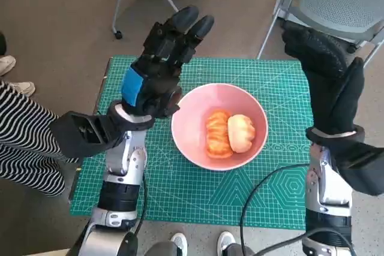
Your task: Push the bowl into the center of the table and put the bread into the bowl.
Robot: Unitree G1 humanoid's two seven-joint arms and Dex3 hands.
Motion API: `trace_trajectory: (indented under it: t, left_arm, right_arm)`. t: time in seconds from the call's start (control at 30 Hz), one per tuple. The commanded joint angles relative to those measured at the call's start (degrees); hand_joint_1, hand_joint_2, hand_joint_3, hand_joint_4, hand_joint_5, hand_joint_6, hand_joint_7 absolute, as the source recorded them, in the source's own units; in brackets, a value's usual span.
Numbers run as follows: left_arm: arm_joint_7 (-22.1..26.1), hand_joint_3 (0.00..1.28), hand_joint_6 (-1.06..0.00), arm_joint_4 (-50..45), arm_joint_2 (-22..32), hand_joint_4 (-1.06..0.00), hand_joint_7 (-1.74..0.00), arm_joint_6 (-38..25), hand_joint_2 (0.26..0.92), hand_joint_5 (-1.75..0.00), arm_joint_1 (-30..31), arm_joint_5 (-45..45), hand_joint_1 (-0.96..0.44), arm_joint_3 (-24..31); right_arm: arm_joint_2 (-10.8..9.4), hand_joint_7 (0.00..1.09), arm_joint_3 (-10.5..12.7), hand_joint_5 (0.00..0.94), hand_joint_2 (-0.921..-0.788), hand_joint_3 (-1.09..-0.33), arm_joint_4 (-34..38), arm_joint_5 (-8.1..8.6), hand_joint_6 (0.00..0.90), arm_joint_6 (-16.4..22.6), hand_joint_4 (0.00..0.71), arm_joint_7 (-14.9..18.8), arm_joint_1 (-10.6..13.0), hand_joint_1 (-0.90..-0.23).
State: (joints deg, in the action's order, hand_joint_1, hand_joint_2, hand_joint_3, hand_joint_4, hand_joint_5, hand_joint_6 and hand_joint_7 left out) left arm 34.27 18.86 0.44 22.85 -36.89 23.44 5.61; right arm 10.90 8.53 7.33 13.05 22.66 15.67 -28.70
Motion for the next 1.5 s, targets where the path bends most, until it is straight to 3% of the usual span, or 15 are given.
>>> trace_trajectory:
  t: [0.03,1.5]
  left_arm:
    - [0.5,0.51,0.0,0.6,-0.7,0.0,-0.44,1.2,0.921,-0.26,-0.9,1.1,-0.72,0.5]
    - [1.4,0.55,0.0,-0.7,1.6,0.0,-0.41,0.0,0.906,-0.24,0.2,1.1,-0.73,0.7]
  right_arm:
    - [0.1,0.54,-0.1,0.009,-0.921,-0.646,1.1,-1.11,0.13,0.5,0.234,-0.1,1.7,-0.696]
    - [-0.6,0.53,-0.6,0.005,-0.921,-0.651,1.1,-1.88,0.122,1.2,0.243,-1.0,0.8,-0.702]
